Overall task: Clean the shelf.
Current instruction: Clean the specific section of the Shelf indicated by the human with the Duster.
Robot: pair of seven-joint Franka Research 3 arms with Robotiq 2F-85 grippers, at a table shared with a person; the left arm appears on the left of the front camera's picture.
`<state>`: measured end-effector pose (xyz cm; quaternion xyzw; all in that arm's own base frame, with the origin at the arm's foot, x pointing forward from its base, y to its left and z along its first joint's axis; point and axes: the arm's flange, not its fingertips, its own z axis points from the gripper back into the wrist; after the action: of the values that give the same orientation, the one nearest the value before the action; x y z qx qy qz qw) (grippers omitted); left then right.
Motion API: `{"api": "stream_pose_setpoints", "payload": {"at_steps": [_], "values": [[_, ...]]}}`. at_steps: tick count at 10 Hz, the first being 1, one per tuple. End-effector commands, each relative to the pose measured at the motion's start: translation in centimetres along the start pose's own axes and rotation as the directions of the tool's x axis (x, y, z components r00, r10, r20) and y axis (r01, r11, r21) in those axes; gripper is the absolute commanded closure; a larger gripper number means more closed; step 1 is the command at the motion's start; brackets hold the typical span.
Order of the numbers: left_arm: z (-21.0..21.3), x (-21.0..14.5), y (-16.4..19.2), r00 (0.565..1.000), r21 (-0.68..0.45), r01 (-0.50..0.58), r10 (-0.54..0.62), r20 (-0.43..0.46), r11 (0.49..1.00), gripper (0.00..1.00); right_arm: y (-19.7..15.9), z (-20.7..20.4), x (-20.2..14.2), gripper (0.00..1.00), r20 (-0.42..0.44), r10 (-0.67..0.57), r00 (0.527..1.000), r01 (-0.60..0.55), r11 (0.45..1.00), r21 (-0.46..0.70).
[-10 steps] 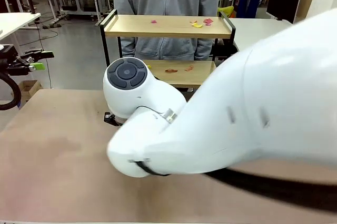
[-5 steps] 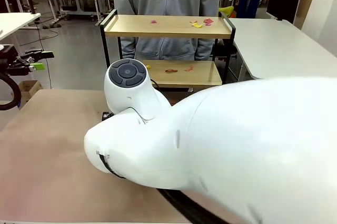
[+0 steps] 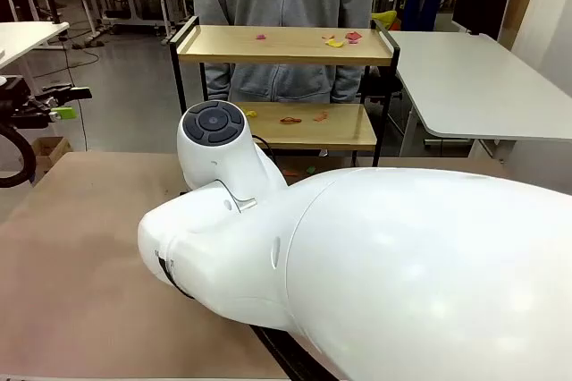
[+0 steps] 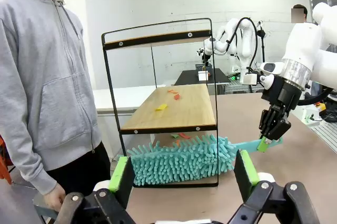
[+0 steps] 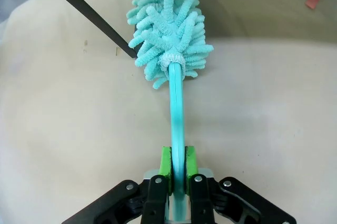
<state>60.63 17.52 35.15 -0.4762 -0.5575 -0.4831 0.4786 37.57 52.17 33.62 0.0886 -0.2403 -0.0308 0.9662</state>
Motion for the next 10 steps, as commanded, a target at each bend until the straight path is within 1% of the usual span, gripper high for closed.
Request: {"api": "stream_pose_setpoints", "payload": {"at_steps": [1,2,3,7,8,10], "values": [[0.0,0.4,-0.1,1.0,0.001,0.006,-0.006,0.001,1.0,0.0,0.2,-0.6,1.2,0.87,-0.07,0.014,0.997,-0.013,1.0,0.016],[0.0,0.4,-0.1,1.0,0.001,0.006,-0.006,0.001,1.0,0.0,0.1,-0.7,1.3,0.87,-0.062,-0.003,0.998,0.002,1.0,-0.013],[0.0,0.4,-0.1,1.0,0.001,0.006,-0.006,0.001,1.0,0.0,-0.1,-0.1,0.1,0.87,-0.019,-0.002,1.0,0.002,1.0,0.0],[0.0,0.4,-0.1,1.0,0.001,0.006,-0.006,0.001,1.0,0.0,-0.1,-0.1,0.1,0.87,-0.019,-0.002,1.0,0.002,1.0,0.0],[0.0,0.4,-0.1,1.0,0.001,0.006,-0.006,0.001,1.0,0.0,0.2,-0.3,-0.4,0.87,-0.02,-0.002,1.0,0.001,1.0,-0.012],[0.0,0.4,-0.1,1.0,0.001,0.006,-0.006,0.001,1.0,0.0,-2.4,0.5,1.4,0.87,-0.058,-0.052,0.997,0.052,0.999,0.005]]}}
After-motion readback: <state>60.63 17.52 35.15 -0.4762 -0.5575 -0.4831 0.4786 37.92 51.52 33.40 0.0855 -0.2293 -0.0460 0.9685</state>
